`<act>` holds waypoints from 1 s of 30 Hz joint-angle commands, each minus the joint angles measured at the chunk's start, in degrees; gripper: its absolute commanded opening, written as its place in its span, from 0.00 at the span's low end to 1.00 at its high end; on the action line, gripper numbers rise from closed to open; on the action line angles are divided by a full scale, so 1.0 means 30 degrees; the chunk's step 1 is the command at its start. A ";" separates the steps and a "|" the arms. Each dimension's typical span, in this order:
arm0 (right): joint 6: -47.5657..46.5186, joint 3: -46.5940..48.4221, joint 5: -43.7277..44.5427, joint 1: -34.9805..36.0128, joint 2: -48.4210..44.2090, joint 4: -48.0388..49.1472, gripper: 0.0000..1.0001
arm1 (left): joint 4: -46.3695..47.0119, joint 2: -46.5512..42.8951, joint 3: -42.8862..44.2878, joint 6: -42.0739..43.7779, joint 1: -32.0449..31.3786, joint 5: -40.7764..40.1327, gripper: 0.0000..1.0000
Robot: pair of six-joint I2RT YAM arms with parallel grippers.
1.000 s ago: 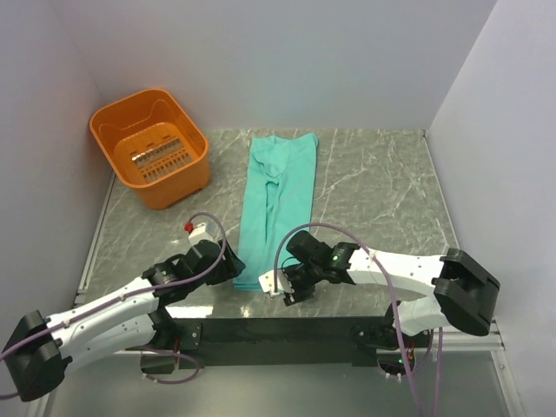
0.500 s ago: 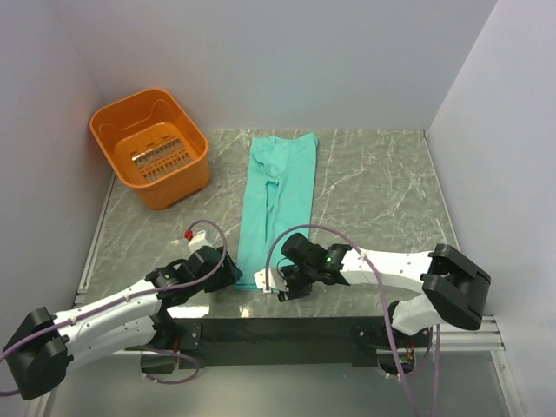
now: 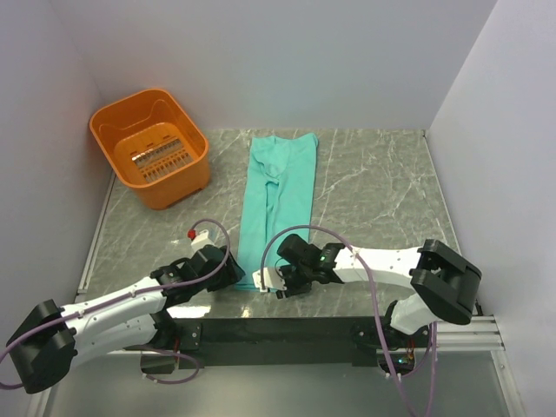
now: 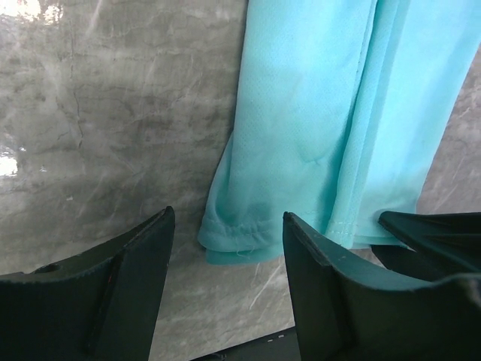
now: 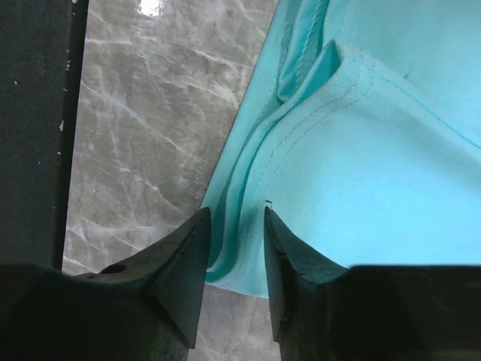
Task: Fold and stack the t-shirts
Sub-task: Fold the tshirt
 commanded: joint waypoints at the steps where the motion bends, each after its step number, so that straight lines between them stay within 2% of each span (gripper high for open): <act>1: -0.0004 0.0840 0.0433 0.0220 0.0211 -0.0110 0.40 | 0.0797 -0.0052 -0.0089 -0.0109 -0.0068 0.0201 0.65; 4: -0.0033 0.0898 0.0521 0.0191 0.0211 -0.0226 0.31 | 0.1031 0.0297 -0.0206 -0.0138 -0.0068 0.0318 0.65; 5: -0.0033 0.0956 0.0493 0.0249 0.0211 -0.0372 0.24 | 0.1061 0.0415 -0.0206 -0.0167 -0.0068 0.0318 0.65; 8: -0.0033 0.0870 0.0463 0.0220 -0.0198 -0.0578 0.13 | 0.1178 0.1145 -0.0206 -0.0197 -0.0068 0.0494 0.65; 14: -0.0355 -0.0123 0.0463 0.0220 -0.1604 -0.0930 0.07 | 0.1471 0.2408 -0.0264 -0.0285 -0.0068 0.0874 0.64; 30: -0.1440 -0.2031 0.0375 0.0016 -0.4593 -0.2746 0.09 | 0.1296 0.3786 -0.0147 -0.0285 -0.0068 0.1344 0.63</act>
